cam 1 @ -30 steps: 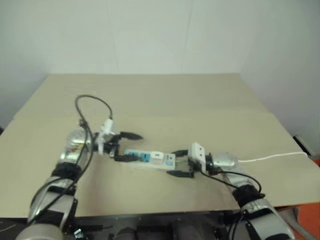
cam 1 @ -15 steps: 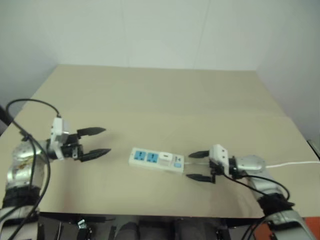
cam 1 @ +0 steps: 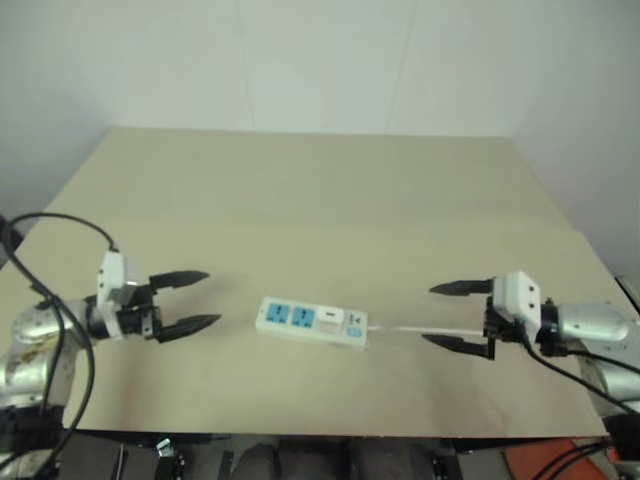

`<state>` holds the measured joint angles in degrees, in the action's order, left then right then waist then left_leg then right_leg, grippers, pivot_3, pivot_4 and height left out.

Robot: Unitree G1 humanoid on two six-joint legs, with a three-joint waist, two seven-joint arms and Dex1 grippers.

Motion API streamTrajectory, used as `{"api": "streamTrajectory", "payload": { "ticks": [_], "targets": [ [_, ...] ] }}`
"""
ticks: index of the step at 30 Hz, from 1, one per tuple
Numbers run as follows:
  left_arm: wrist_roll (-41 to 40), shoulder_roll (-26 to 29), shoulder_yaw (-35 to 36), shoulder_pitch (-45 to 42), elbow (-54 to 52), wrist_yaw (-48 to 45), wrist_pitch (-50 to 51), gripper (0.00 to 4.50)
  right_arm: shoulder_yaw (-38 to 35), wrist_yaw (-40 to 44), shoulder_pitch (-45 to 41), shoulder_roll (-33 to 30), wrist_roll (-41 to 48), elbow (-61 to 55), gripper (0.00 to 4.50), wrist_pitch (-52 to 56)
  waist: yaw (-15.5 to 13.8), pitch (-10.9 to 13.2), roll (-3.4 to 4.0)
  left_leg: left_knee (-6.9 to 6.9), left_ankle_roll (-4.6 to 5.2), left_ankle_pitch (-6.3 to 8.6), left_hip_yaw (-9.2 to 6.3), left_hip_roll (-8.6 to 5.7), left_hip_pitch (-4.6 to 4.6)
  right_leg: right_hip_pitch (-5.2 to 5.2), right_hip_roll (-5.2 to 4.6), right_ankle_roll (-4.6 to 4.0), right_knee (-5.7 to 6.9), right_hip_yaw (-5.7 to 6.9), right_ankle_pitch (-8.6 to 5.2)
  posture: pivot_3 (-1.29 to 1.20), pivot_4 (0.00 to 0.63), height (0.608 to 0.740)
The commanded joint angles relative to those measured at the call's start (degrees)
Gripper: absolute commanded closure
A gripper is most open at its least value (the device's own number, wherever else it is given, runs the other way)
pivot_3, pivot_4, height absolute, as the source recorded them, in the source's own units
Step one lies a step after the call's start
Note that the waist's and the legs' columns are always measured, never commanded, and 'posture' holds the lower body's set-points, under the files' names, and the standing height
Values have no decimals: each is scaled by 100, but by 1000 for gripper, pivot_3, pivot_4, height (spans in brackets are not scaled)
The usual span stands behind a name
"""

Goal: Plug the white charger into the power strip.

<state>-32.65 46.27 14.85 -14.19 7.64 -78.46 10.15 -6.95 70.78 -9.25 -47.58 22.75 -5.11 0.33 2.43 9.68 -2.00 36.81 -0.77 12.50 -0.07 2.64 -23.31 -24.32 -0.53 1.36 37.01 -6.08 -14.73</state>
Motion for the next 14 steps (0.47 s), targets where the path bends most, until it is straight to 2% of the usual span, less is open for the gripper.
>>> {"api": "streamTrajectory", "payload": {
  "ticks": [1, 14],
  "targets": [
    [-62, 139, 41, -226, 77, -140, 47, 0, -177, -11, -24, -134, 157, -257, 9, 133, 1, 0, 0, 1, 0, 0, 0, 0, 0, 0, 0, 0, 0, 0, 0, 0, 150, 740],
    [235, 177, 83, -522, 798, -384, -247, 0, 207, -126, -502, 36, -213, 178, 9, -34, 0, 1, 0, 3, 0, 0, 1, -1, -1, -1, 1, -39, 3, 1, 23, 0, 150, 740]
  ]
}}
